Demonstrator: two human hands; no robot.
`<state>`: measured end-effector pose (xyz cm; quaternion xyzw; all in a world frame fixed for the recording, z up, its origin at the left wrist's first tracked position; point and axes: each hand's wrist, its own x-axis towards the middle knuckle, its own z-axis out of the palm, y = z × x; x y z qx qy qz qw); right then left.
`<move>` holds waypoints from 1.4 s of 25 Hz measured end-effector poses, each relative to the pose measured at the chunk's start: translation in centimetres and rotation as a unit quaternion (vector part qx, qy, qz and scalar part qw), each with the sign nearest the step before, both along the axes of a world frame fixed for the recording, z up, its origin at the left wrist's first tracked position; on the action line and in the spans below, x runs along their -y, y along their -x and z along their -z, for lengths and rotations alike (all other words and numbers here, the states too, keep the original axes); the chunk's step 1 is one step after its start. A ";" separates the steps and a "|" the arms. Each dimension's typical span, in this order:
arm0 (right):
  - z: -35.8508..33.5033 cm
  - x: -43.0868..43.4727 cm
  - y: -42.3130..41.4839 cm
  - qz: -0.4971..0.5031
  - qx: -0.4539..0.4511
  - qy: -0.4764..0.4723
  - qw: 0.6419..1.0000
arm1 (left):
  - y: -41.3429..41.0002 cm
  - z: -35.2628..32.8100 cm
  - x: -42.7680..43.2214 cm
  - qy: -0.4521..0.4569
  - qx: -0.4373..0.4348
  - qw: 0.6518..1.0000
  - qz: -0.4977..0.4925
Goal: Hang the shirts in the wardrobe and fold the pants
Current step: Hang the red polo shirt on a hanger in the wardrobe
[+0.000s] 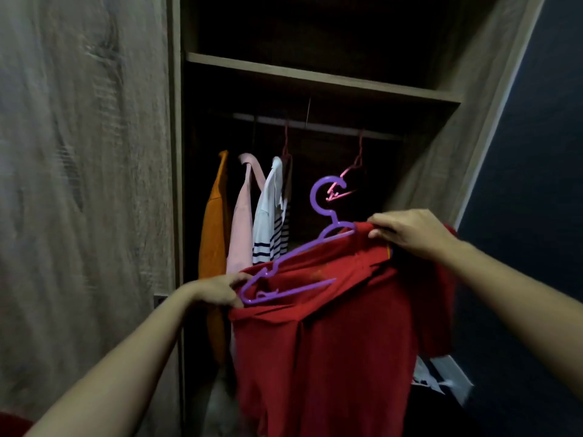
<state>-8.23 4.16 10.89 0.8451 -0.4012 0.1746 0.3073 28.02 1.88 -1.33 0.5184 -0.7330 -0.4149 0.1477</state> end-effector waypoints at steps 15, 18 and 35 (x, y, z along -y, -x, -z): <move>4.7 0.9 -3.1 0.066 0.270 -0.109 0.954 | 6.7 -5.3 -6.2 0.520 -0.007 0.846 -0.119; 4.0 1.0 -3.1 0.025 0.309 -0.101 0.945 | 2.2 -7.0 -3.1 0.596 0.126 0.778 -0.150; 2.1 2.7 -2.2 0.022 0.392 -0.139 0.909 | -4.0 -7.9 1.0 0.375 -0.176 0.906 -0.087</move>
